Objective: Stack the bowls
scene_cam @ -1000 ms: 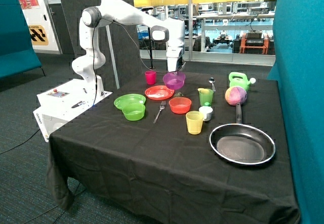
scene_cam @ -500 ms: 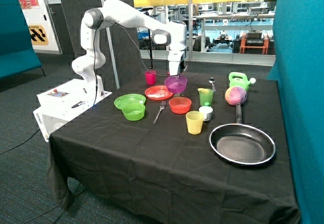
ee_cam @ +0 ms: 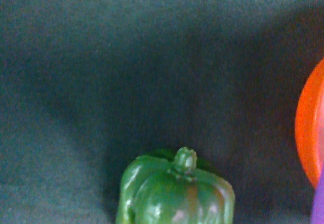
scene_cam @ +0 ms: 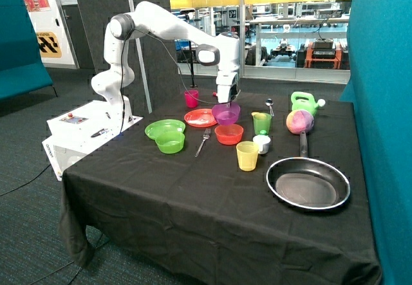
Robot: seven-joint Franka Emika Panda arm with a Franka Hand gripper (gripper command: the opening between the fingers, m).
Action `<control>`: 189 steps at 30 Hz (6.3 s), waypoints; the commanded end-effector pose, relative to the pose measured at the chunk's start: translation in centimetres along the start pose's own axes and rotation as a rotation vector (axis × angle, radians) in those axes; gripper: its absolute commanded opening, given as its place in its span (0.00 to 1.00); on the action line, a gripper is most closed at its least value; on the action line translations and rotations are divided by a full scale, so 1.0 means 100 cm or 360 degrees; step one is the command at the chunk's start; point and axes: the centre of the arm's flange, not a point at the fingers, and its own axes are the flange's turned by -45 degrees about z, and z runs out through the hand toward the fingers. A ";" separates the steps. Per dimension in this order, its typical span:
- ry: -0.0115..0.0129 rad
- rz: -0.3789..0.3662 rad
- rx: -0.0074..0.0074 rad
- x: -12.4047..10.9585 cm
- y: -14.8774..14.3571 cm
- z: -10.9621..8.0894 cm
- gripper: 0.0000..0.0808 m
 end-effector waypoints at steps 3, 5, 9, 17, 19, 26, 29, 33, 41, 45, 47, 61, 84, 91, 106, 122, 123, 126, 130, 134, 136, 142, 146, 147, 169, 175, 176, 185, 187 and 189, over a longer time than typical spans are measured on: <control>-0.00012 0.0031 0.00000 0.009 0.015 0.012 0.00; -0.00012 0.0037 0.00000 0.010 0.020 0.012 0.00; -0.00012 0.0044 0.00000 0.009 0.025 0.013 0.00; -0.00012 0.0056 0.00000 0.003 0.028 0.021 0.00; -0.00012 0.0061 0.00000 0.000 0.028 0.026 0.00; -0.00012 0.0112 0.00000 -0.005 0.030 0.038 0.00; -0.00012 0.0120 0.00000 -0.007 0.031 0.042 0.00; -0.00012 0.0139 -0.00001 -0.011 0.031 0.049 0.00; -0.00012 0.0140 -0.00001 -0.011 0.032 0.052 0.00; -0.00012 0.0132 -0.00001 -0.008 0.032 0.051 0.00; -0.00012 0.0125 0.00000 -0.005 0.032 0.049 0.00; -0.00012 0.0019 0.00000 0.004 0.022 0.046 0.22; -0.00012 0.0028 0.00000 0.005 0.035 0.044 0.37; -0.00012 0.0027 0.00000 0.003 0.039 0.045 0.39; -0.00012 -0.0045 0.00000 0.001 0.022 0.049 0.74; -0.00012 -0.0141 0.00000 -0.004 0.006 0.030 0.81; -0.00012 -0.0155 0.00001 -0.008 0.005 0.026 0.81; -0.00012 -0.0180 0.00001 -0.019 0.002 0.018 0.81; -0.00012 -0.0187 0.00001 -0.030 -0.001 0.011 0.80; -0.00012 -0.0170 0.00001 -0.037 -0.001 0.007 0.78; -0.00012 -0.0156 0.00001 -0.040 0.001 0.005 0.78; -0.00012 -0.0148 0.00001 -0.051 0.008 -0.003 0.77; -0.00012 -0.0131 0.00000 -0.058 0.014 -0.009 0.77; -0.00012 -0.0124 0.00000 -0.061 0.015 -0.010 0.76; -0.00012 0.0014 0.00000 -0.125 -0.002 -0.005 0.71; -0.00012 0.0020 0.00000 -0.138 -0.006 -0.001 0.69; -0.00012 0.0016 0.00000 -0.140 -0.007 0.000 0.69; -0.00012 -0.0026 0.00000 -0.145 -0.013 0.002 0.67; -0.00012 -0.0029 0.00000 -0.146 -0.013 0.002 0.67; -0.00012 -0.0037 0.00000 -0.147 -0.013 0.000 0.66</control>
